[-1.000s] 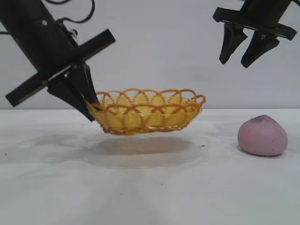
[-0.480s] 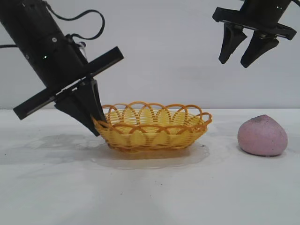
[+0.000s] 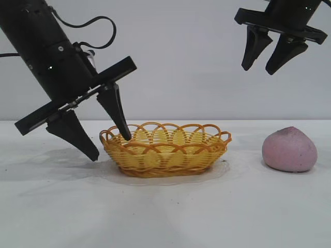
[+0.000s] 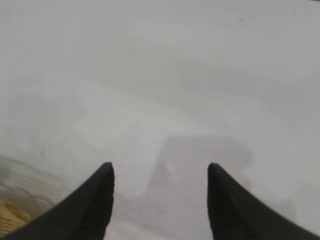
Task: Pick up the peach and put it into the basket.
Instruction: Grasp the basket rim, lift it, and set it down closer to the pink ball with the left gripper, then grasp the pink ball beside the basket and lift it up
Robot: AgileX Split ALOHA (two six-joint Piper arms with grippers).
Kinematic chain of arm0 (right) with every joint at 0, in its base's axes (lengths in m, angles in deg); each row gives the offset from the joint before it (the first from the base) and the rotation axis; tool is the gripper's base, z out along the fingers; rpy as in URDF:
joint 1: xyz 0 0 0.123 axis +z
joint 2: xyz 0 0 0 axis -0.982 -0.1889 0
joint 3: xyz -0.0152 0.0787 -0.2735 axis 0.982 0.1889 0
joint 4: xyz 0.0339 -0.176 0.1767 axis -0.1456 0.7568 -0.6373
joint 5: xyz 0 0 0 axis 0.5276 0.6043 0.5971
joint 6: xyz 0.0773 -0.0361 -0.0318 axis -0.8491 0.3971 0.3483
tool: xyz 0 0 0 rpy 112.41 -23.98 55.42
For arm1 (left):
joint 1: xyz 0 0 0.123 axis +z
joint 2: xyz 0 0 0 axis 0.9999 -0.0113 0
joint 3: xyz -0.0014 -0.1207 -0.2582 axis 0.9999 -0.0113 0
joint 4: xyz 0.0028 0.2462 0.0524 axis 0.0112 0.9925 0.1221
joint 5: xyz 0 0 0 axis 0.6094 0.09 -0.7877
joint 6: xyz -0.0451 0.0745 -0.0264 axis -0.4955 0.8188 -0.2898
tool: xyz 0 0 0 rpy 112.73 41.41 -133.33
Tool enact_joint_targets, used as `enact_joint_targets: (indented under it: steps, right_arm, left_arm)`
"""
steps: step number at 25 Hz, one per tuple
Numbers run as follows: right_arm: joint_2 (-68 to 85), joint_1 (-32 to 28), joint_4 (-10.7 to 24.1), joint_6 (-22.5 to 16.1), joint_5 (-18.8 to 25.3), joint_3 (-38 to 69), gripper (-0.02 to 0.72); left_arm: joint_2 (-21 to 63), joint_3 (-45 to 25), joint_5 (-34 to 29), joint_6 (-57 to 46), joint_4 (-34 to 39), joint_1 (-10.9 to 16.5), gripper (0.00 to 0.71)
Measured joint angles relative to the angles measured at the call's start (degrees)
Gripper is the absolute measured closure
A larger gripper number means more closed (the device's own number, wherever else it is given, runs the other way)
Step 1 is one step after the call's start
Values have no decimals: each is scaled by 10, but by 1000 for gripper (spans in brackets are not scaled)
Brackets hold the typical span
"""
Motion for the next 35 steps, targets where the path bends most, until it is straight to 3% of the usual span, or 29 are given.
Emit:
enact_joint_targets:
  steps: [1, 6, 14, 17, 29, 35]
  right_arm:
    - [0, 0, 0, 0, 0, 0, 345]
    - [0, 0, 0, 0, 1, 0, 345]
    - [0, 0, 0, 0, 1, 0, 345]
    - [0, 0, 0, 0, 1, 0, 345]
    - [0, 0, 0, 0, 1, 0, 345]
    - [0, 0, 0, 0, 1, 0, 345]
  left_arm:
    - [3, 1, -1, 0, 5, 0, 333]
    - [36, 34, -43, -1, 91, 0, 347]
    - [68, 94, -165, -93, 372, 0, 347]
    - [68, 98, -188, -110, 435, 8, 347]
    - [68, 99, -233, -112, 514, 139, 347]
    - [68, 99, -292, -142, 559, 160, 347]
